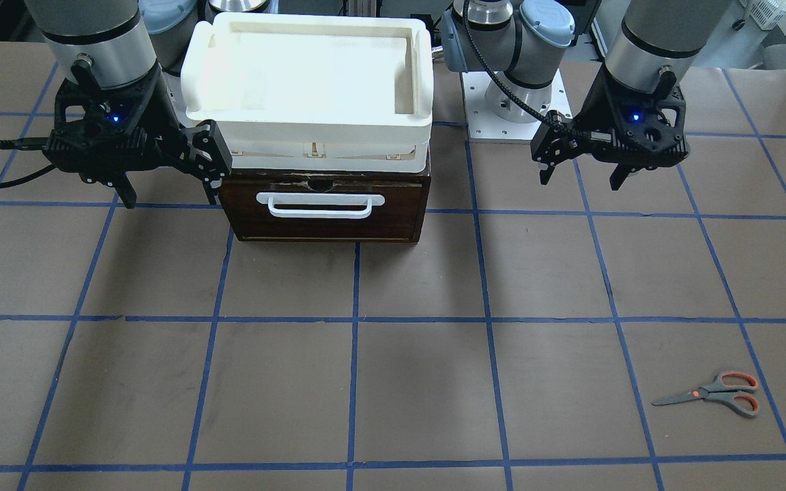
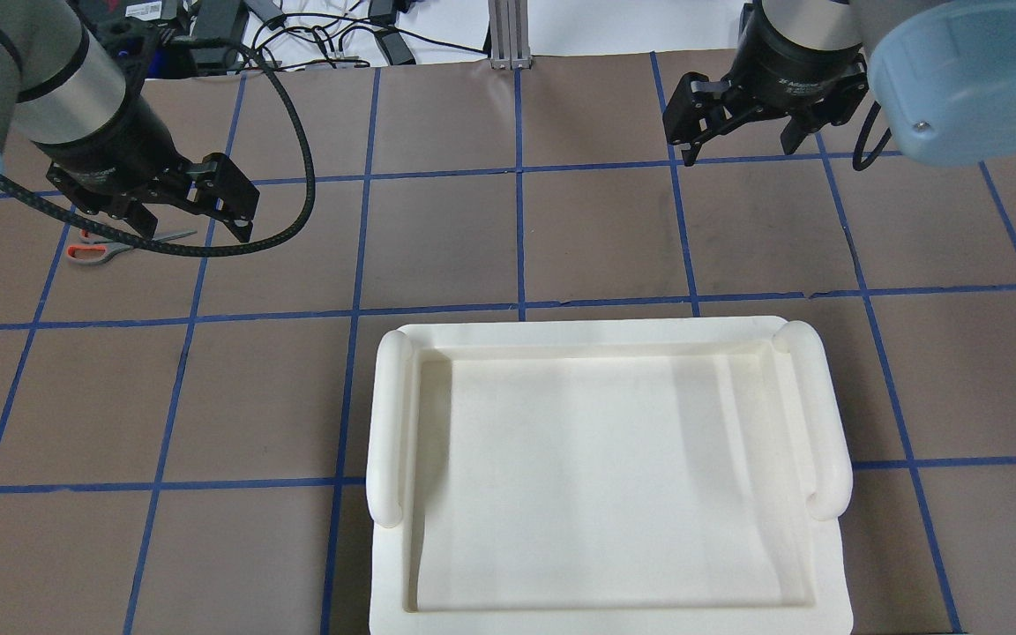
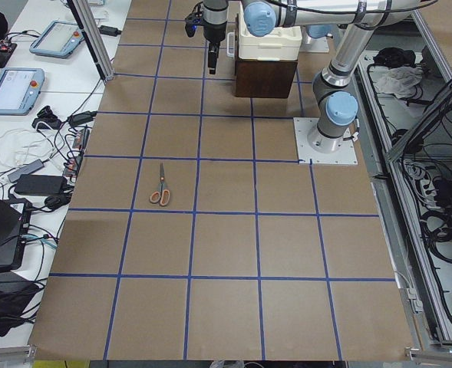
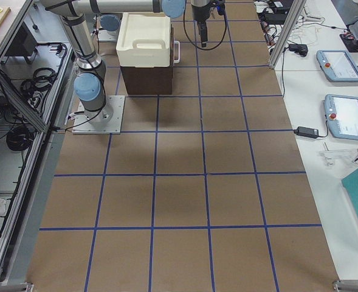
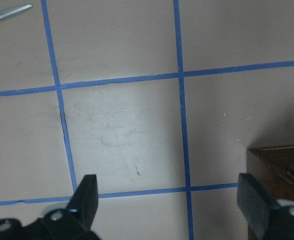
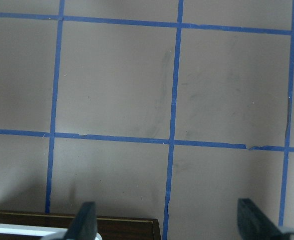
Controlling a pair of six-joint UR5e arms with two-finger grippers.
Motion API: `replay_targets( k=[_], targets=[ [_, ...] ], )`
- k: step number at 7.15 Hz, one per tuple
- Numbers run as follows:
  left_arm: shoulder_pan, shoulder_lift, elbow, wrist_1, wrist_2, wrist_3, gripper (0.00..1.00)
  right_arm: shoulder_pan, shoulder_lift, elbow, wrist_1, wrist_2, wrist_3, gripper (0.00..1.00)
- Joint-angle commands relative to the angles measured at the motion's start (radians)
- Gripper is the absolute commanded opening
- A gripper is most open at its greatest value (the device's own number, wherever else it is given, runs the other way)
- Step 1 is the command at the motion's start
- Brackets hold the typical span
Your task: Place scissors in drawer with both arms
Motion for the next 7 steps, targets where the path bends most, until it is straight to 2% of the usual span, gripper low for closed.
replay_targets(
  k=[1, 7],
  targets=[
    [0.000, 0.001, 0.000, -0.001, 0.000, 0.000, 1.00, 0.000, 0.000, 0.005, -0.004, 0.001, 0.000, 1.00],
    [0.008, -0.002, 0.005, 0.011, 0.003, 0.006, 1.00, 0.011, 0.005, -0.001, 0.034, 0.001, -0.006, 1.00]
  ],
)
